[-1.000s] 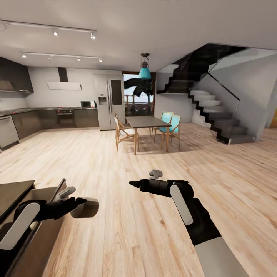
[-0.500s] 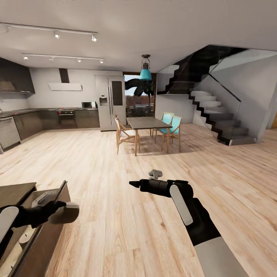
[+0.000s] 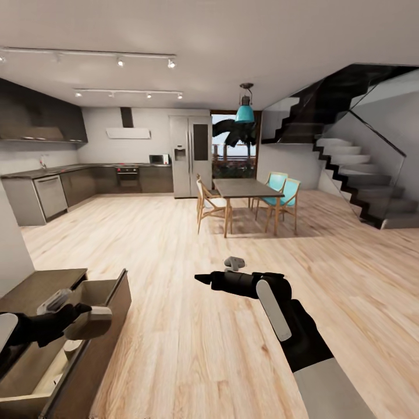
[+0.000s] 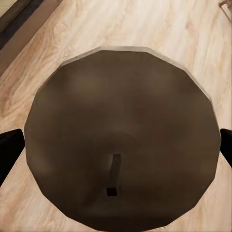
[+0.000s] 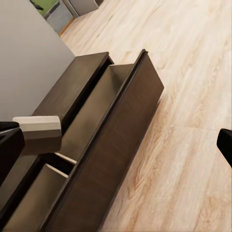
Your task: Place each of the two pumpkins and all three candles from the living room inside a cabinet in the living room (use any cabinet), then make sure every cabinet is closed, and position the cauldron so it is next to a table in the living room.
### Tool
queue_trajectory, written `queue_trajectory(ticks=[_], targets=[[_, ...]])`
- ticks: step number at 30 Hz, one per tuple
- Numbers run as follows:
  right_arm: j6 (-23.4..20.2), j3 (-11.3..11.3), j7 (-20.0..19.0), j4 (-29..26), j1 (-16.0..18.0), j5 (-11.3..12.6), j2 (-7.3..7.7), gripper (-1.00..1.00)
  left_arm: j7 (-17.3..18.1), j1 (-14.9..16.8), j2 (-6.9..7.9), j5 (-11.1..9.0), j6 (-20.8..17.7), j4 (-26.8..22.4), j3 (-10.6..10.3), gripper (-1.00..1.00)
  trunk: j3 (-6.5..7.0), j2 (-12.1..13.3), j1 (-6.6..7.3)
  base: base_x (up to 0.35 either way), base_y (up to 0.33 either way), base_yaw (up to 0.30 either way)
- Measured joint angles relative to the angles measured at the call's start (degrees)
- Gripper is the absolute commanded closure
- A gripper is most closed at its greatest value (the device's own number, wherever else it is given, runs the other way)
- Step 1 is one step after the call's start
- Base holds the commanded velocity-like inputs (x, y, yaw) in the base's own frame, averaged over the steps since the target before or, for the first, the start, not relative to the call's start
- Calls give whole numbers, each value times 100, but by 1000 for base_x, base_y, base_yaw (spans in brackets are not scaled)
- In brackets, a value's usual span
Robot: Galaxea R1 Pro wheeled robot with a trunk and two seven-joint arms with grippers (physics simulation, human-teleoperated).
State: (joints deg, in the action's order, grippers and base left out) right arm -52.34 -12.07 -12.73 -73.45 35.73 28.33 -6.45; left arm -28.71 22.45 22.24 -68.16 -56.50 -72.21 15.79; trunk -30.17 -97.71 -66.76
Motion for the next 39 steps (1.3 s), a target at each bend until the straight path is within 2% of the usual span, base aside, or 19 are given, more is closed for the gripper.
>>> queue_trajectory(ticks=[15,25,39], targets=[[0,-1,0,0,0,-7,-3,-100,-9,0,-14,19,-2,-4,-45,100,269,602,330,0,0,275],[0,20,0,0,0,-1,0,-100,-2,-1,-17,17,-7,-24,-62,100,270,603,330,2,3,276],[1,46,-1,0,-1,2,7,-100,-3,-1,-18,39,-12,-18,-63,100,269,605,332,64,138,253]])
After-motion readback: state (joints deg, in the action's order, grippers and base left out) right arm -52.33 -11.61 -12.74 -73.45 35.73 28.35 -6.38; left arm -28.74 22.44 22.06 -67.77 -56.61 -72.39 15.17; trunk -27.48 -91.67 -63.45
